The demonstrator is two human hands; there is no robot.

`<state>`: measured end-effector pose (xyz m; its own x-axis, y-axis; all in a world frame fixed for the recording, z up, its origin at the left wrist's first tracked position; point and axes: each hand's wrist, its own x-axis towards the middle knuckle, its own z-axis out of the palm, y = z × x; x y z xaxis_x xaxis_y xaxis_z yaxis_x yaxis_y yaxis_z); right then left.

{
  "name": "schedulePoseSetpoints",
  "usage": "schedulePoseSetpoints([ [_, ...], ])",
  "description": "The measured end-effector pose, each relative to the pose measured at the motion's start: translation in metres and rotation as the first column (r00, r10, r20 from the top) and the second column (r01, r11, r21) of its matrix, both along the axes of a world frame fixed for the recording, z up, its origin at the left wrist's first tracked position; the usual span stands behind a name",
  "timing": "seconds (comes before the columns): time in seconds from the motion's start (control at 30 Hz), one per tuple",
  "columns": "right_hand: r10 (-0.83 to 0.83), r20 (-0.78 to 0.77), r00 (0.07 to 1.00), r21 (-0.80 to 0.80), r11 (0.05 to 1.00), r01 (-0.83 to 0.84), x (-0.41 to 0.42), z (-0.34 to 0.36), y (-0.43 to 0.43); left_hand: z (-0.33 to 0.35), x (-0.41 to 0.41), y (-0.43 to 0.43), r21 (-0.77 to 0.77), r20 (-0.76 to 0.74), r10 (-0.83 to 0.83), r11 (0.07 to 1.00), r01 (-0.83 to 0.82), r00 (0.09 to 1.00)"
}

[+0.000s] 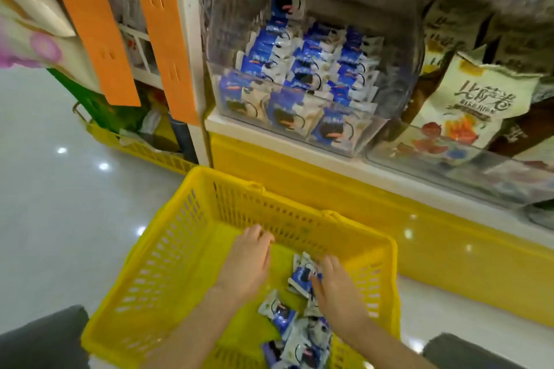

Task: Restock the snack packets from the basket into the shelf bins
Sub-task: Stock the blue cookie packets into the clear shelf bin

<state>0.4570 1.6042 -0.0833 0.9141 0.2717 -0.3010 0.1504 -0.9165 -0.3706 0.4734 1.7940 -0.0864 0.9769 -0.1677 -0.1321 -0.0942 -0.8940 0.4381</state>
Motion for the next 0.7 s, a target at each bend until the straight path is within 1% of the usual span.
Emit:
schedulePoseSetpoints([
  [0.03,-0.014,-0.121,0.993,-0.006,1.0,0.013,-0.009,-0.019,-0.001,-0.019,-0.007,-0.004,0.011,-0.104,-0.013,1.0,0.015,0.994],
  [0.1,-0.047,-0.337,0.94,0.007,0.999,0.053,-0.026,-0.05,-0.004,-0.053,-0.019,-0.011,-0.001,-0.318,-0.045,0.999,0.047,0.947],
  [0.17,-0.081,-0.486,0.87,0.012,0.995,0.1,-0.037,-0.072,-0.006,-0.079,-0.029,-0.018,-0.037,-0.477,-0.09,0.996,0.082,0.874],
  [0.2,-0.094,-0.531,0.842,0.005,0.993,0.114,-0.041,-0.082,-0.007,-0.089,-0.031,-0.021,-0.052,-0.524,-0.115,0.993,0.103,0.844],
  [0.27,-0.09,-0.594,0.8,-0.019,0.995,0.098,-0.046,-0.098,-0.007,-0.107,-0.03,-0.022,-0.078,-0.564,-0.14,0.99,0.116,0.814],
  [0.33,-0.083,-0.635,0.768,-0.027,0.996,0.085,-0.049,-0.11,-0.006,-0.122,-0.025,-0.02,-0.095,-0.568,-0.149,0.989,0.115,0.809],
  [0.47,-0.076,-0.627,0.775,-0.069,0.997,0.042,-0.052,-0.121,-0.006,-0.148,-0.021,-0.026,-0.202,-0.592,-0.217,0.972,0.118,0.776],
  [0.53,-0.061,-0.645,0.762,-0.079,0.997,0.012,-0.05,-0.123,-0.008,-0.157,-0.023,-0.034,-0.222,-0.604,-0.235,0.967,0.123,0.761],
  [0.6,-0.034,-0.668,0.743,-0.087,0.996,-0.034,-0.046,-0.122,-0.011,-0.165,-0.028,-0.041,-0.174,-0.595,-0.253,0.967,0.185,0.763],
  [0.7,-0.046,-0.688,0.724,-0.144,0.987,-0.074,-0.04,-0.122,-0.013,-0.173,-0.038,-0.045,-0.032,-0.604,-0.246,0.958,0.285,0.758],
])
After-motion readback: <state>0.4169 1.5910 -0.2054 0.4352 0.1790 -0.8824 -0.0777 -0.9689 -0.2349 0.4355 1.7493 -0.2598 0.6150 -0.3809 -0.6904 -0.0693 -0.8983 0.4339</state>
